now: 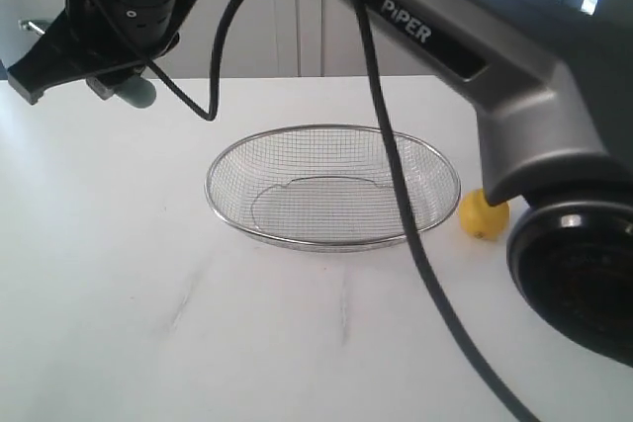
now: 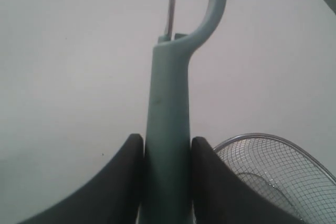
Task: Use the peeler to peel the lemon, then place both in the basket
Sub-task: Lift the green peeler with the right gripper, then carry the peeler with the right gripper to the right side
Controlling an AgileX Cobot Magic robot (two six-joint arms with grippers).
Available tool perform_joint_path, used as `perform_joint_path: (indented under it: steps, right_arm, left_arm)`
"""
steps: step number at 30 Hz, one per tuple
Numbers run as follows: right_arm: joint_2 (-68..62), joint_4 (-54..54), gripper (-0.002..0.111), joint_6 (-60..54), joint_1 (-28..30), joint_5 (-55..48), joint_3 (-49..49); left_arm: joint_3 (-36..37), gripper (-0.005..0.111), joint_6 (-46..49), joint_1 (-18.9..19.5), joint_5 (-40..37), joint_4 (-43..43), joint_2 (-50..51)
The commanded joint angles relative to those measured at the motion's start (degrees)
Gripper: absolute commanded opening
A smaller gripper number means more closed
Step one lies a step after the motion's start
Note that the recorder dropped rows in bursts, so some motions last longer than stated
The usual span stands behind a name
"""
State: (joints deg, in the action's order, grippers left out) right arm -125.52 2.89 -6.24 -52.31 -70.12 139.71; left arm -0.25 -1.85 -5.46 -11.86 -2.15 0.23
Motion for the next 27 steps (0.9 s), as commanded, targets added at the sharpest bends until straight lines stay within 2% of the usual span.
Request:
perform_joint_path:
  steps: [1,7,13,17,27]
  right_arm:
    - [2.2,-0.37,0.0,-1.43,0.47,0.16,-0.6]
    - [6.85,-0.37,0.0,-4.0,1.22,0.16,-5.78]
    - [13.85,-0.37,0.0,-4.0,4.44,0.16,-15.42]
    - [20.06,-0.37,0.0,-4.0,7.12,0.85,-25.86]
    - [36.0,-0.37,0.0,-0.26,14.76,14.04,-54.35]
  left_arm:
    - [0.25,0.0,-0.24,-0.41,0.04,-0.38,-0.23]
    - [0.25,0.0,-0.24,-0.41,0.04,-0.38,-0.23]
    - [0.25,0.0,-0.24,-0.41,0.04,-0.38,-0.23]
    - [0.25,0.0,-0.24,-0.41,0.04,-0.38,-0.23]
    - [0.25,0.0,-0.24,-0.41,0.04,-0.38,-0.23]
